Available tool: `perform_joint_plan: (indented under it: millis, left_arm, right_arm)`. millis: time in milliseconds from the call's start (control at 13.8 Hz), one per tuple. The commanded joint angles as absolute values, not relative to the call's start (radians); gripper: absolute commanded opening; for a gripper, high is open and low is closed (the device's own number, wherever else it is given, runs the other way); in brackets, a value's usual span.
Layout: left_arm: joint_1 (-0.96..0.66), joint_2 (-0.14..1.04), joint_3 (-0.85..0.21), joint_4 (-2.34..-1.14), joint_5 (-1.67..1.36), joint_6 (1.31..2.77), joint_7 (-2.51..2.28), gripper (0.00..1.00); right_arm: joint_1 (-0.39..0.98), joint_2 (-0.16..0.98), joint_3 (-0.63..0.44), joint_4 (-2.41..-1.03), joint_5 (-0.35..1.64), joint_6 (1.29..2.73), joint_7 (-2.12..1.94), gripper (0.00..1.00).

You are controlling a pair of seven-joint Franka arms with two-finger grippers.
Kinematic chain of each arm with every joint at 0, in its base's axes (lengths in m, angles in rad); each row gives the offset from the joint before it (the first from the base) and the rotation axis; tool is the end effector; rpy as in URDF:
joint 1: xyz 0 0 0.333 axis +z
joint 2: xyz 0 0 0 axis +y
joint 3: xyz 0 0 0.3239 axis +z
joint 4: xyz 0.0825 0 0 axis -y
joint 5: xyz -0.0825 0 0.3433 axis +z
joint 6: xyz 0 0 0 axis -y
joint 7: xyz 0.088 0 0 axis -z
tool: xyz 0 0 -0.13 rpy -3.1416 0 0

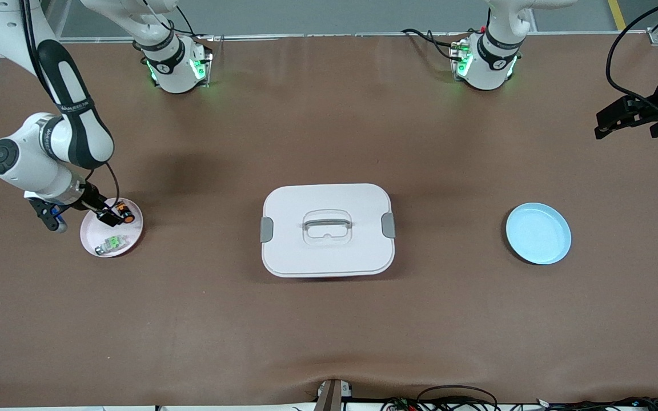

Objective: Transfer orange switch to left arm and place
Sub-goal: 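Grasp the orange-capped black switch with the right gripper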

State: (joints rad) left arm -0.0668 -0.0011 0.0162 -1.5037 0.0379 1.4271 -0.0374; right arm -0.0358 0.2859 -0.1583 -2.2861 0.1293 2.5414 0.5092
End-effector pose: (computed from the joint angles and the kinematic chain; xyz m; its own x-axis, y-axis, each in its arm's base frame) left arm 0.4966 -0.0198 0.6265 0.9972 -0.0077 -0.0739 -0.0107 -0.9991 -0.0406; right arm 0.4997 -0.0988 0.2451 0.6926 -0.7204 -0.0354 -0.7211 -0.6928 -0.0097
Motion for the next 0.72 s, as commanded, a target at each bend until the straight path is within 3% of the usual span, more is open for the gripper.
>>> perform_joint_plan:
  millis: [0, 651]
  left_arm:
    - [-0.051, 0.014, 0.014, -1.500, 0.038, 1.427, -0.037, 1.00]
    - [-0.051, 0.020, 0.012, -1.497, 0.038, 1.445, -0.037, 1.00]
  right_arm:
    - [-0.034, 0.311, -0.152, -2.276, 0.141, 2.546, 0.523, 1.00]
    - [-0.028, 0.357, -0.153, -2.279, 0.141, 2.569, 0.523, 1.00]
